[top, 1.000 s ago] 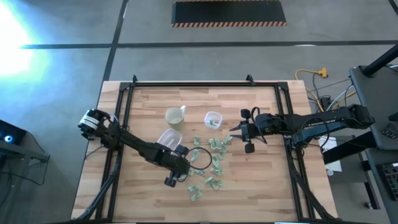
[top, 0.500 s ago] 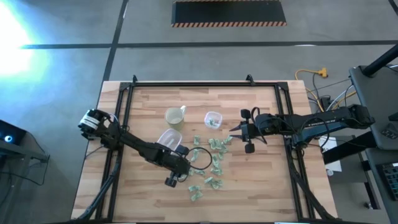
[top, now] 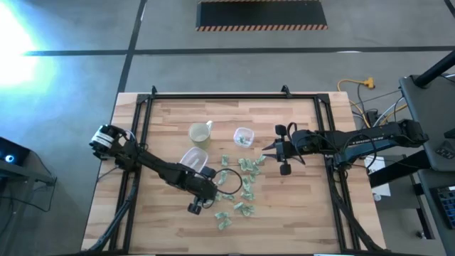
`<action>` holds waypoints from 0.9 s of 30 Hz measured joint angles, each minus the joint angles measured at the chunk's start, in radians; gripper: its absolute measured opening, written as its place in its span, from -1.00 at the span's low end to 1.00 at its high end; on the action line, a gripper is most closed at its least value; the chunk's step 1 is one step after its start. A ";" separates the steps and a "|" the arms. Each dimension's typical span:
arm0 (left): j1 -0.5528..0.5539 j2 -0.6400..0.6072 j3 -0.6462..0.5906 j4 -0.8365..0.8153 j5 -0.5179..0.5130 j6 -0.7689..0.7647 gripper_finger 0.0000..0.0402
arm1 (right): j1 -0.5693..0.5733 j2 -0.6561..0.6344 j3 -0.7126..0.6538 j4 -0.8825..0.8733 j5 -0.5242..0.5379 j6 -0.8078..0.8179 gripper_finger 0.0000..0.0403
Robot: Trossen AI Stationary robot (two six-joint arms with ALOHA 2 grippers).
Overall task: Pick and place items into bin
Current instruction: Put the stevia packet into the bottom transparent bin
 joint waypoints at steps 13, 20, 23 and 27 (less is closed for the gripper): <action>0.000 -0.001 0.016 -0.002 -0.059 0.060 -1.00 | 0.000 0.000 0.000 0.000 0.000 0.004 -0.66; -0.001 -0.007 0.050 0.000 -0.166 0.087 -1.00 | 0.000 0.000 0.000 0.000 0.001 0.004 -0.66; -0.002 -0.013 0.066 -0.003 -0.196 0.092 -1.00 | 0.000 0.000 0.000 0.000 0.001 0.004 -0.66; -0.013 -0.035 0.073 -0.013 -0.266 0.105 -1.00 | 0.000 0.000 -0.002 0.000 0.001 0.004 -0.66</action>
